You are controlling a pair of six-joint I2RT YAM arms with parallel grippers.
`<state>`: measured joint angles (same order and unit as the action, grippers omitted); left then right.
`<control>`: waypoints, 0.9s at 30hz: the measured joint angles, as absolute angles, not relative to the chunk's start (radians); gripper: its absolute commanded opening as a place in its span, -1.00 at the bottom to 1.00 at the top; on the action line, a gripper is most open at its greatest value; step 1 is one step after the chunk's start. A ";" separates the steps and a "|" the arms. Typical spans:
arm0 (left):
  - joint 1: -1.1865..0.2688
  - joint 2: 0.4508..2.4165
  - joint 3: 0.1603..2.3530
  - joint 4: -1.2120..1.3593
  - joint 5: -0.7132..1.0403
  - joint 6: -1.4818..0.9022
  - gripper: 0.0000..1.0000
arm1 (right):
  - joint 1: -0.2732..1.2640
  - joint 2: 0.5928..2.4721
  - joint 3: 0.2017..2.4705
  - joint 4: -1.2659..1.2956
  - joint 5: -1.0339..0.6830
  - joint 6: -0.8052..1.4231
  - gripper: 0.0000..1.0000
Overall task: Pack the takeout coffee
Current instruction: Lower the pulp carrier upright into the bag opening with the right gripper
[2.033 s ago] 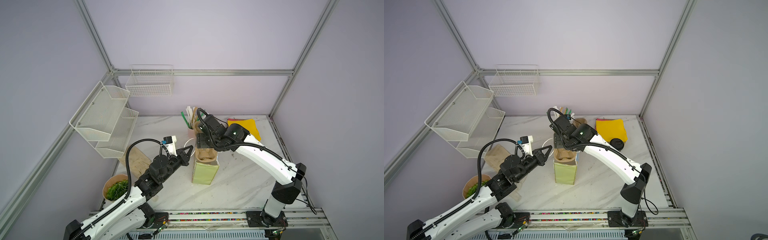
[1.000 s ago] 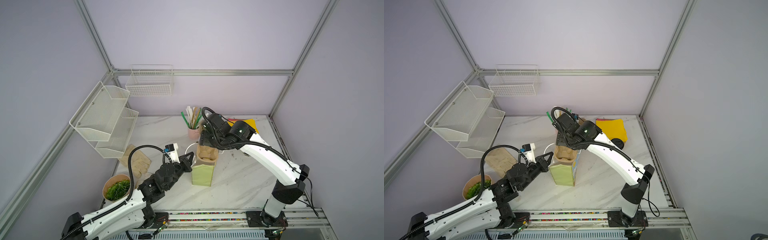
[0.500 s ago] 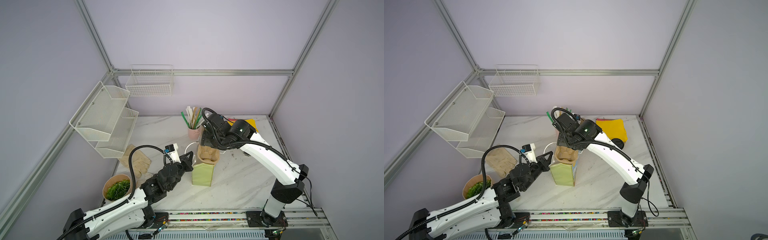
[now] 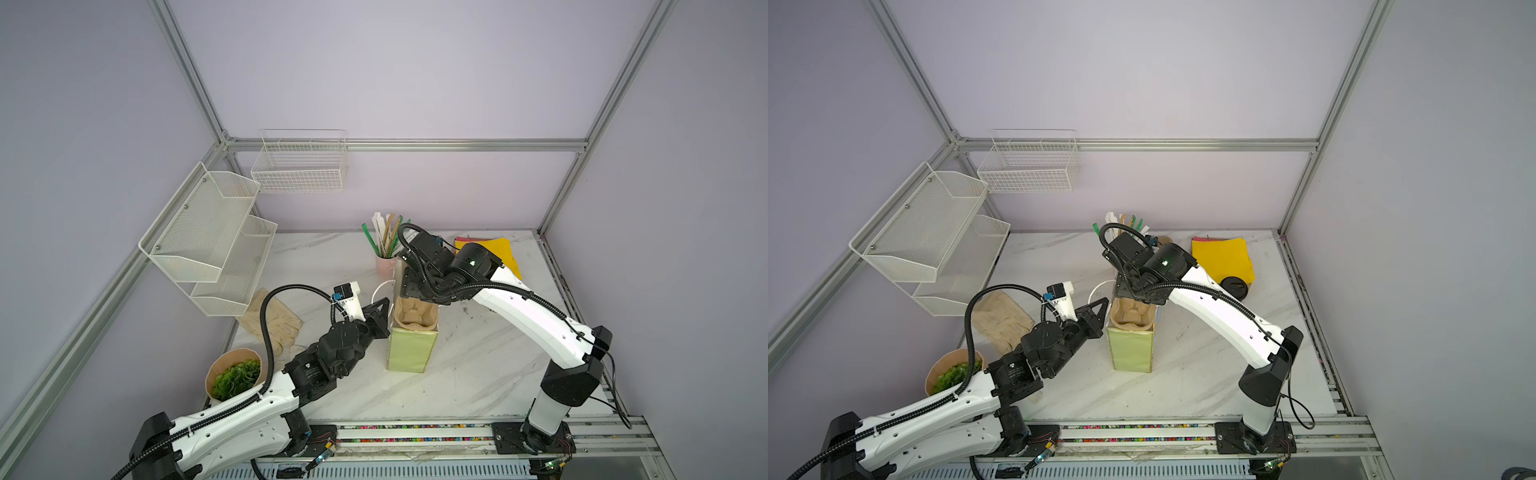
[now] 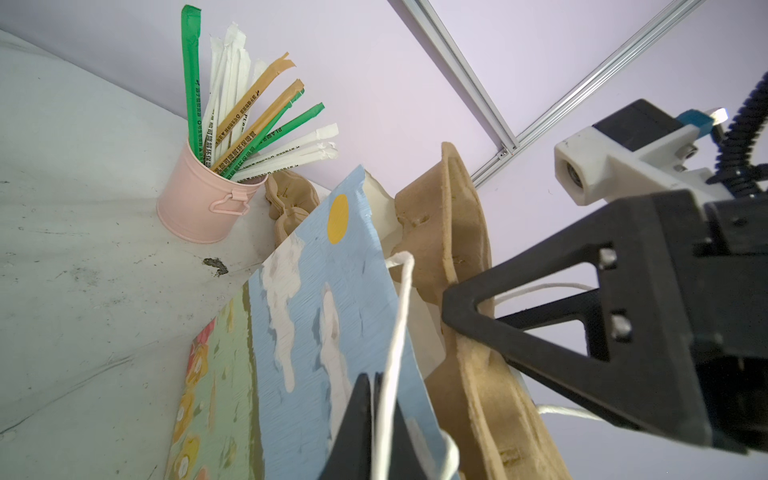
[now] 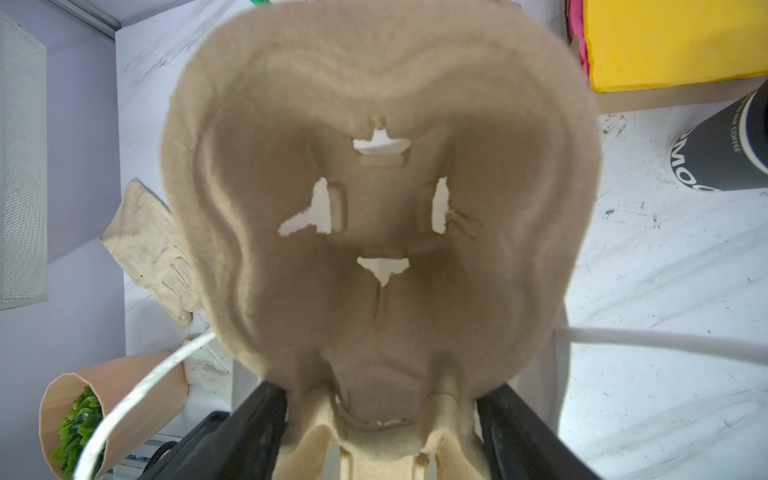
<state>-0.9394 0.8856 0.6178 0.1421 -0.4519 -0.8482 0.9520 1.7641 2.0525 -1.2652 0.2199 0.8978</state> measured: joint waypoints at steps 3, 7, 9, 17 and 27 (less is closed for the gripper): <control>-0.939 0.885 0.618 0.142 -0.451 -0.845 -0.85 | 0.944 1.775 2.053 -1.261 0.218 0.882 0.48; -0.939 0.885 0.618 0.142 -0.448 -0.846 -0.85 | 0.925 1.794 2.073 -1.257 0.212 0.865 0.47; -0.939 0.887 0.618 0.142 -0.442 -0.846 -0.86 | 0.920 1.811 2.098 -1.257 0.213 0.855 0.47; -0.939 0.888 0.618 0.142 -0.435 -0.845 -0.88 | 0.916 1.813 2.058 -1.230 0.207 0.844 0.46; -0.939 0.886 0.618 0.142 -0.436 -0.834 -0.88 | 0.915 1.803 2.013 -1.236 0.202 0.813 0.46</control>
<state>-0.9394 0.8860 0.6178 0.1421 -0.4358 -0.8341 0.9146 1.8034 2.0129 -1.2358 0.2024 0.8135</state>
